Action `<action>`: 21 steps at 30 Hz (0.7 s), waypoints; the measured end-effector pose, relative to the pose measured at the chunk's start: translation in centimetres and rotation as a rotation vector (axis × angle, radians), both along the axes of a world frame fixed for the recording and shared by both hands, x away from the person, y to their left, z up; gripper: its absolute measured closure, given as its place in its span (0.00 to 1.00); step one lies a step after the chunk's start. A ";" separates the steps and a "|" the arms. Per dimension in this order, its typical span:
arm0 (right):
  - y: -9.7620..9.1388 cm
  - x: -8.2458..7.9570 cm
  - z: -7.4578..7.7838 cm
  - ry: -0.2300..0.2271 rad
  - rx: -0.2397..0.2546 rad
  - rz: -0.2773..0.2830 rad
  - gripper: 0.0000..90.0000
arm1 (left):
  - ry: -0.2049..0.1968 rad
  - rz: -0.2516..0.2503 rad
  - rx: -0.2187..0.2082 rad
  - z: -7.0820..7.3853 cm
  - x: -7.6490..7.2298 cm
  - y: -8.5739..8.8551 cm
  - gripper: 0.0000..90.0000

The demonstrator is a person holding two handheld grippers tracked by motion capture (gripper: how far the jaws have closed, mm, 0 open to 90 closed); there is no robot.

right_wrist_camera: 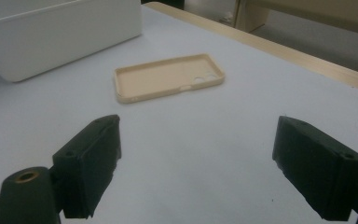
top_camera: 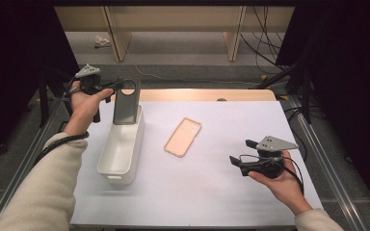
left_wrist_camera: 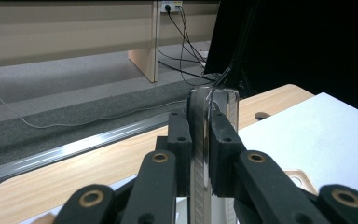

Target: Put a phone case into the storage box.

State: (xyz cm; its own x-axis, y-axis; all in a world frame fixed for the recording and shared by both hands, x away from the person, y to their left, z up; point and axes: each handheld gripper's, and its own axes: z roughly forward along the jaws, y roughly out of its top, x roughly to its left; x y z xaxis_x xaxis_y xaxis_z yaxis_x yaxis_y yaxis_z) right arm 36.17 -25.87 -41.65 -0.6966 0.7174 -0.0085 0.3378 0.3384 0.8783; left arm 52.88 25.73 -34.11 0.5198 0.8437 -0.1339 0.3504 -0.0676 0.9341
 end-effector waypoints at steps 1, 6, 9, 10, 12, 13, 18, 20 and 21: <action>0.0 0.0 0.0 0.000 0.000 0.000 0.18 | 0.001 0.000 0.002 -0.1 0.1 0.0 0.90; 0.0 0.0 0.0 0.002 0.002 0.000 0.18 | 0.008 0.005 0.001 -0.4 0.3 -0.1 0.90; 0.0 0.0 0.0 0.002 0.001 0.000 0.18 | 0.010 0.004 0.004 -0.6 0.5 -0.1 0.90; 0.0 0.0 0.0 0.002 0.002 0.000 0.18 | 0.012 0.003 0.004 -0.7 0.5 -0.1 0.90; 0.0 0.0 0.0 0.002 0.002 0.000 0.18 | 0.014 0.006 0.007 -0.8 0.6 -0.1 0.90; 0.0 0.0 0.0 0.002 0.002 0.001 0.18 | 0.015 0.007 0.007 -0.9 0.7 -0.1 0.90; 0.0 0.0 -0.1 0.005 0.001 0.001 0.18 | 0.022 0.009 0.008 -1.2 0.9 -0.1 0.90; 0.0 0.0 0.0 0.004 0.000 0.001 0.18 | 0.024 0.010 0.009 -1.3 1.0 -0.1 0.90; 0.0 0.0 0.0 0.003 0.001 0.000 0.18 | 0.027 0.010 0.007 -1.4 1.1 -0.1 0.90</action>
State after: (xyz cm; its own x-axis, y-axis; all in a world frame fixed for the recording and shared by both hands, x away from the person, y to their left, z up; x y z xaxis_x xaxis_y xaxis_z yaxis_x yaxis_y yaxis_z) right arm 36.19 -25.91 -41.68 -0.6970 0.7171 -0.0058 0.3399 0.3374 0.8779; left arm 53.96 25.59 -35.53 0.5079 0.8497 -0.1416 0.3761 -0.0708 0.9238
